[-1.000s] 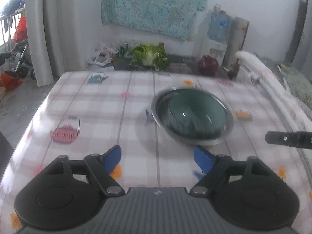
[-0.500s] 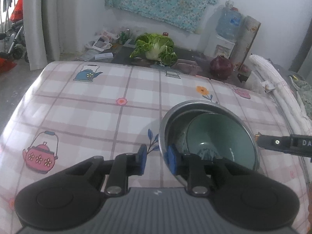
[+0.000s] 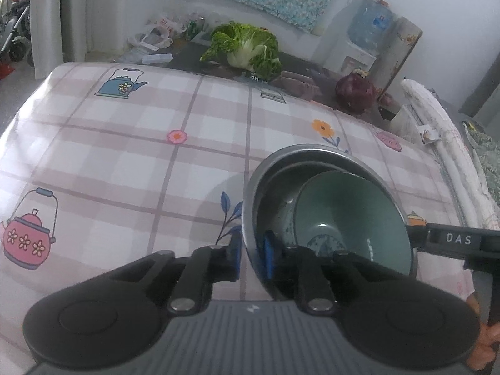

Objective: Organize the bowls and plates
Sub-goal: 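Close both grippers on the small steel bowl rim holding the teal bowl, then lift and carry the small steel bowl with both grippers toward the plate stack, then lower the small steel bowl onto the white plate and open both grippers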

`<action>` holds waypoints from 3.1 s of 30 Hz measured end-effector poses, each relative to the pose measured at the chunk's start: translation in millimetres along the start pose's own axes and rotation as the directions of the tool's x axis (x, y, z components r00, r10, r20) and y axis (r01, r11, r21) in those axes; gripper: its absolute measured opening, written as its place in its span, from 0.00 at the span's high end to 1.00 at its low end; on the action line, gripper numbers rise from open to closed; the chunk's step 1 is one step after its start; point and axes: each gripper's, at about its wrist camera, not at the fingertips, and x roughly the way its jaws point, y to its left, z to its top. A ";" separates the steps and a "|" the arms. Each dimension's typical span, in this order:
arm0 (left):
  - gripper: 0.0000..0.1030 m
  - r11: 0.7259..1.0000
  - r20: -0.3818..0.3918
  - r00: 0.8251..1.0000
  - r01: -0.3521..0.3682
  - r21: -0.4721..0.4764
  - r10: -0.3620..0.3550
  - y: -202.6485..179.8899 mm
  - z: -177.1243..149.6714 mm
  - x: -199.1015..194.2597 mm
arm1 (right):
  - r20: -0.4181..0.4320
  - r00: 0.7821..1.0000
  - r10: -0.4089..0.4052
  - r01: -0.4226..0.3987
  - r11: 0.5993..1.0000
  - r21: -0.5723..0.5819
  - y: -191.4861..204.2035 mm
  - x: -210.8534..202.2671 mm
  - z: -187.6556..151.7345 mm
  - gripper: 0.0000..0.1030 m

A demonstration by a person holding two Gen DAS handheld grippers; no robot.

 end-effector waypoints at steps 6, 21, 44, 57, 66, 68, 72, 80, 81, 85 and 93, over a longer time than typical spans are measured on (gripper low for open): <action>0.89 0.995 0.001 0.999 0.039 -0.091 -0.039 9.6 -0.1 1.0 | 0.001 0.999 0.039 -0.039 0.999 0.034 -3.4 4.4 0.0 0.87; 0.90 0.991 0.021 0.999 0.048 -0.124 -0.046 8.6 0.4 -15.7 | 0.013 0.996 0.083 -0.083 0.996 0.039 4.1 -5.1 -0.5 0.90; 0.89 0.974 0.086 0.981 0.185 -0.130 -0.175 -24.3 -61.2 -125.5 | 0.074 0.992 0.099 -0.103 0.993 0.051 13.1 -139.0 -74.0 0.89; 0.90 0.979 -0.015 0.986 0.163 -0.125 -0.167 -16.2 -145.3 -141.8 | 0.004 0.998 0.065 -0.065 0.994 0.090 7.6 -168.6 -179.7 0.89; 0.90 0.984 -0.070 0.987 0.139 -0.108 -0.147 -13.2 -169.9 -126.3 | -0.020 0.999 0.025 -0.023 0.995 0.100 0.2 -162.5 -205.9 0.89; 0.89 0.985 -0.056 0.988 0.140 -0.096 -0.146 -15.0 -170.3 -127.4 | -0.012 1.000 0.014 -0.013 0.996 0.093 -0.2 -161.7 -206.7 0.89; 0.89 0.990 -0.030 0.992 0.121 -0.067 -0.124 -18.6 -170.0 -131.9 | -0.009 1.000 0.005 -0.004 0.997 0.083 -0.2 -159.7 -203.2 0.89; 0.44 0.998 0.067 0.997 0.024 0.059 -0.028 -27.3 -174.6 -160.0 | 0.019 1.000 -0.019 0.018 0.997 0.074 0.5 -175.5 -203.6 0.77; 0.35 0.997 0.084 0.996 0.010 0.080 -0.017 -27.6 -176.5 -165.5 | 0.024 1.000 -0.017 0.015 0.997 0.078 -0.4 -178.6 -204.1 0.77; 0.19 0.993 0.119 0.993 0.000 0.118 -0.014 -25.5 -185.8 -185.6 | 0.063 0.997 -0.044 0.038 0.995 0.088 -1.0 -198.1 -212.9 0.44; 0.05 0.974 0.158 0.987 -0.062 0.219 0.028 -39.4 -212.8 -220.4 | 0.219 0.965 -0.142 0.143 0.990 0.010 18.9 -247.8 -251.3 0.13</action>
